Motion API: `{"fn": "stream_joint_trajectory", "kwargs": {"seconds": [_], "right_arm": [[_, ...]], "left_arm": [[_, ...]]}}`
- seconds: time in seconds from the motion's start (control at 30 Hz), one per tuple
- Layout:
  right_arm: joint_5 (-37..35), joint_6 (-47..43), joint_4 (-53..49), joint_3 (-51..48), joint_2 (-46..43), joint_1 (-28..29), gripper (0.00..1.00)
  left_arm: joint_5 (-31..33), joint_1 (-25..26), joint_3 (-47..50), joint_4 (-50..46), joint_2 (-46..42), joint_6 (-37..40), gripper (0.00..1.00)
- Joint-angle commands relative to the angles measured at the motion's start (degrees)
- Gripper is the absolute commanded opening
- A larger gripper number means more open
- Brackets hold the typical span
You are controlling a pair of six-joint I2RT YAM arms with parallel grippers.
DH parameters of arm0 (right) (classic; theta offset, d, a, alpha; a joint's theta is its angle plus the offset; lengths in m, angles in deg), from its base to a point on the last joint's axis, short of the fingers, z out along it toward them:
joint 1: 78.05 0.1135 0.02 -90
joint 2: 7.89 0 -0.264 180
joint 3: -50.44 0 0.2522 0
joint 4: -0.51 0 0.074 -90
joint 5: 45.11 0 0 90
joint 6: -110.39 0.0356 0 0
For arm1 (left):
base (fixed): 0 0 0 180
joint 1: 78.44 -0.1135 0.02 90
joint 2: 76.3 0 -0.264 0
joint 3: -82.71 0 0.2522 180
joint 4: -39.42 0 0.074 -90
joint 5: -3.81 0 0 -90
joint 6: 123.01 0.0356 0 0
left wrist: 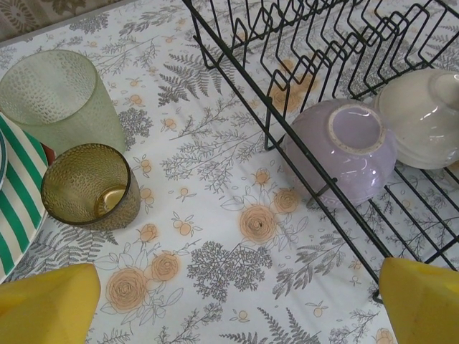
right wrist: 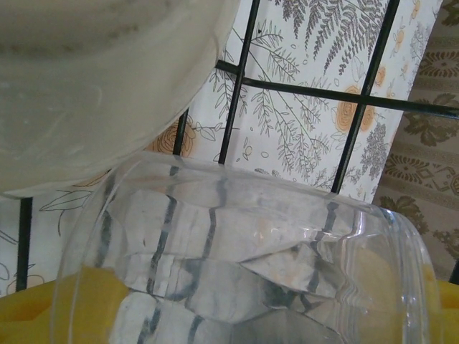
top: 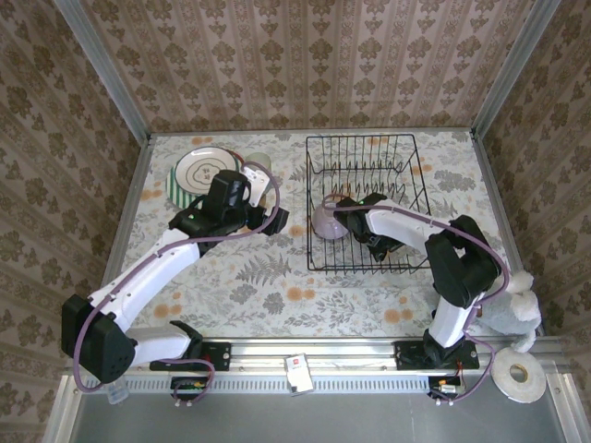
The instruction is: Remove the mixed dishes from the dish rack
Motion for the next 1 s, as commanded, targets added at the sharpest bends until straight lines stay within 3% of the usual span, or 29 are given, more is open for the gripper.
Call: {"fn": "stream_joint_trajectory", "kwargs": {"seconds": [0.0,0.5,0.97], "right_arm": [[0.36,0.90,-1.06,1.62,2.16,0.57,0.59],[5.08,1.62,-1.79,3.33,5.08,3.15,0.90],[10.74,1.70,-2.23,4.77,2.13,4.00,0.99]], "left_arm": [[0.78,0.04,0.49,0.09,-1.13,1.17,1.00],[0.93,-0.13,0.57,0.22,-1.13,1.52,1.00],[1.57,-0.22,0.97,-0.05,-1.49,1.69,1.00]]}}
